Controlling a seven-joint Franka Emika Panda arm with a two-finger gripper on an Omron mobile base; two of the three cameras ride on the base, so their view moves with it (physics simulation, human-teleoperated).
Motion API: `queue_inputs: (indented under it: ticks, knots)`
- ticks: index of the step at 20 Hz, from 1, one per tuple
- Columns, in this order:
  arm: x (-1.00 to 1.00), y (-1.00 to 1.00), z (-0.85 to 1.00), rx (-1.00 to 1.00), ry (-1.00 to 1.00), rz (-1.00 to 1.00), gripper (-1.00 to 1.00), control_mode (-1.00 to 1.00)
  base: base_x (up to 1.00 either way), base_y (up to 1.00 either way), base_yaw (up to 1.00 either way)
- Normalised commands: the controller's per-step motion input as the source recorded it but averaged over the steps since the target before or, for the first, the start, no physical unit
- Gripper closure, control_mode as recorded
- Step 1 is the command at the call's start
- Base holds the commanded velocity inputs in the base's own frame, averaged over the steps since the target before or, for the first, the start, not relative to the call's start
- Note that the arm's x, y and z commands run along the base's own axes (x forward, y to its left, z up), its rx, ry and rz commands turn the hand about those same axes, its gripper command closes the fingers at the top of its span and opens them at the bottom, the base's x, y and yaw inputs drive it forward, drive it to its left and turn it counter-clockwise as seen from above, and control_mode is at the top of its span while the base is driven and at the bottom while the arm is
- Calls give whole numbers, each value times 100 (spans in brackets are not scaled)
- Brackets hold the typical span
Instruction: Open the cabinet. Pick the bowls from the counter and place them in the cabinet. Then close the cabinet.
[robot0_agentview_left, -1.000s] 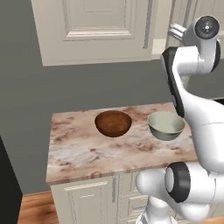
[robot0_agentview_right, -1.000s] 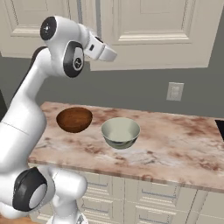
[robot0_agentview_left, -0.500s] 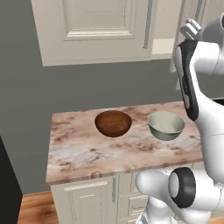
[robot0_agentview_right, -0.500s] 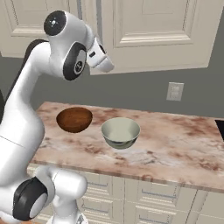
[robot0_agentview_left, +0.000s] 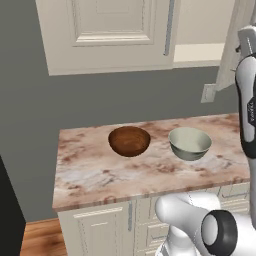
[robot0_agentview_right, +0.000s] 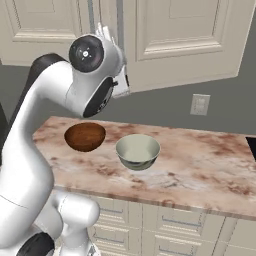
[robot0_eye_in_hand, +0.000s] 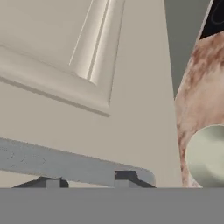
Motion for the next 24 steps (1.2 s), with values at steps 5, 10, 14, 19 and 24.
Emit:
queue_inputs:
  ticks: [5, 10, 14, 19, 24]
  knots:
    - [-35, -100, 0, 31, -12, 0, 100, -100, 0, 0, 0]
    - [-25, -100, -1, 24, -5, 0, 100, -100, 0, 0, 0]
    - [-67, -92, 0, 19, 0, -2, -100, -100, 0, 0, 0]
    - [-100, -62, 0, 12, 0, -6, -100, -100, 0, 0, 0]
    - [-96, 42, 0, -11, 0, -5, -100, -100, 0, 0, 0]
